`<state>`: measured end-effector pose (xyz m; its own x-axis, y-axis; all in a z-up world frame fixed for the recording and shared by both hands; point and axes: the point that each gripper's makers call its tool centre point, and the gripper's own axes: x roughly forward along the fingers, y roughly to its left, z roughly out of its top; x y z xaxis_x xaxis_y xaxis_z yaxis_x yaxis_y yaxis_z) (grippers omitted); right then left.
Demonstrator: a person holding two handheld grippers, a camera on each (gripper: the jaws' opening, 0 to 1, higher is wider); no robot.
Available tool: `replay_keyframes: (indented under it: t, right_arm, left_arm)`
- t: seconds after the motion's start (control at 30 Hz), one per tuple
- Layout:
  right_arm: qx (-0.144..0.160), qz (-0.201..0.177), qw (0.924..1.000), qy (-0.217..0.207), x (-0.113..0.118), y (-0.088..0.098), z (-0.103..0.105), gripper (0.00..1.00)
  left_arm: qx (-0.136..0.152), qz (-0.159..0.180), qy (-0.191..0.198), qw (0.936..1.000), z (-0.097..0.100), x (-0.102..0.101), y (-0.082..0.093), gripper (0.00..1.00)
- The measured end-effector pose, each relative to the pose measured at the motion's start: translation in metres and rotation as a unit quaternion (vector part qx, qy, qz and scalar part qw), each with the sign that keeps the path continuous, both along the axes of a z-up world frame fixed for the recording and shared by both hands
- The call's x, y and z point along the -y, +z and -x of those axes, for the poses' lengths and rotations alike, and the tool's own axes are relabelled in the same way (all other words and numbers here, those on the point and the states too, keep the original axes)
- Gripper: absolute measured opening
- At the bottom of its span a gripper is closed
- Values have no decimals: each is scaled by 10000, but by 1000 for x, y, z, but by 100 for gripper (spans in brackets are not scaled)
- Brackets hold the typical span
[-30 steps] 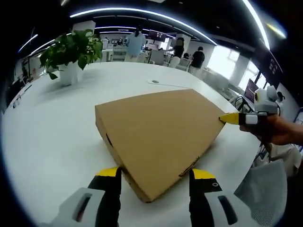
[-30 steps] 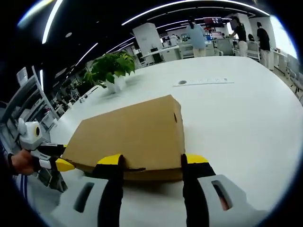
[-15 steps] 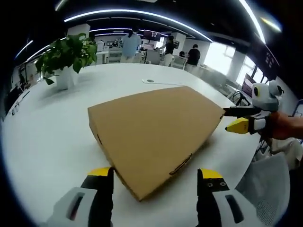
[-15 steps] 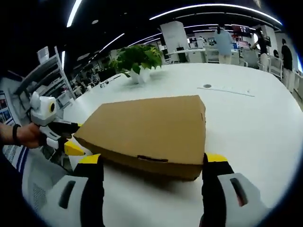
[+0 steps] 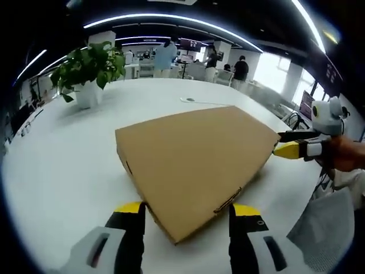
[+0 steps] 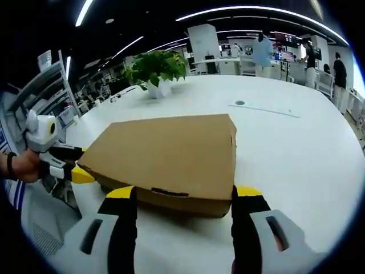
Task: Operate the shoe box by opening the lid, removing the specified soft item, and placing it in the target area until the item is outside and the box remains undamaged.
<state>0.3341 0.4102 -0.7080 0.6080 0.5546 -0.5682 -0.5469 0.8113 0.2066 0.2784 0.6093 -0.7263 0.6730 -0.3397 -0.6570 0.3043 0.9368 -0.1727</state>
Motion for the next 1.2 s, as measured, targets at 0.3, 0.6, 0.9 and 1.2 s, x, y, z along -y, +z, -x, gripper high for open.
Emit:
replay_keyframes:
  t: [0.3,0.6,0.9,1.2]
  right_arm:
    - [8,-52,9999,-97,-1,3,2,62]
    - [188,-214,9989,-378,-5,21,2,62]
    - [372,-339,9974,-525,-6,41,-3,62]
    - [539,-438,9959,-585,-8,61,-13,59]
  left_arm:
    - [52,66,61,9999,2,-4,9,58]
    - [218,94,222,9995,1,-9,28,56]
    - [346,305,355,9983,-3,-12,47,55]
    - [484,660,564,9950,-12,-18,70,54]
